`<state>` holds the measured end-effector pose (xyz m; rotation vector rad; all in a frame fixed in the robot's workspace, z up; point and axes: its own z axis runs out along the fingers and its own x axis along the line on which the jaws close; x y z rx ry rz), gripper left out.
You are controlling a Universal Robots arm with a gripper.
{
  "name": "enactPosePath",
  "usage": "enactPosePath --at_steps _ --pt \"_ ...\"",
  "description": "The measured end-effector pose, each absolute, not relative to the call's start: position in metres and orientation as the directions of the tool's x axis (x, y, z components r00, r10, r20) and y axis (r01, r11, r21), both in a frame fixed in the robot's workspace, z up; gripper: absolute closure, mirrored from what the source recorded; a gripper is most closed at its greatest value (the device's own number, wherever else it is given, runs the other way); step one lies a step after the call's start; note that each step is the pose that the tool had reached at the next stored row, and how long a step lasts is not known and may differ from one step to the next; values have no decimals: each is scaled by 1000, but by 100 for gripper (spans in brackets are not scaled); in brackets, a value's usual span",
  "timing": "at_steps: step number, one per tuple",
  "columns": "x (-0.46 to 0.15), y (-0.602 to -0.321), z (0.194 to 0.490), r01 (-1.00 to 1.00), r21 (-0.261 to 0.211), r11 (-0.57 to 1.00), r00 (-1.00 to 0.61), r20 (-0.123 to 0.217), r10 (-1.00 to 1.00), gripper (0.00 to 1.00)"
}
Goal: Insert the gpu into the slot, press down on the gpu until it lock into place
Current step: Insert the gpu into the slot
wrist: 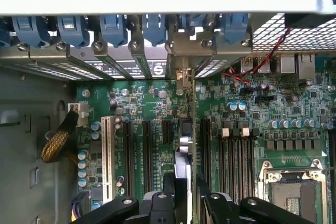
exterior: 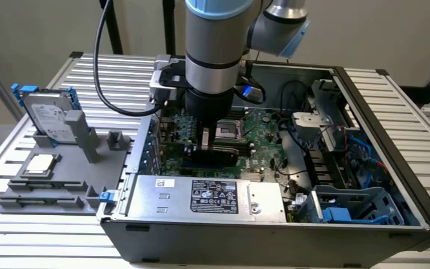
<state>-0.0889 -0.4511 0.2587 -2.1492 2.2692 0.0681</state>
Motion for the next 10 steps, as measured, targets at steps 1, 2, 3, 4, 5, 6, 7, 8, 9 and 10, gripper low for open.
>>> enactPosePath --at_steps 1,2,3,4,5,6,7,8,9,10 --pt "-89 -451 259 -998 21 54 -55 -41 -998 74" --pt "-89 -451 258 -998 21 54 -54 -41 -998 74" --pt "-89 -451 258 -998 21 54 -54 -41 -998 74" --pt "-89 -451 258 -998 21 53 -54 -42 -998 74" --pt "-89 -451 258 -998 21 53 -54 -41 -998 74" --pt "-89 -451 258 -998 21 53 -54 -42 -998 74" --pt "-89 -451 258 -998 21 53 -54 -41 -998 74" --pt "-90 -451 258 -998 21 52 -53 -41 -998 74" --pt "-90 -451 258 -998 21 51 -52 -40 -998 74" --pt "-90 -451 258 -999 21 50 -51 -40 -998 74"
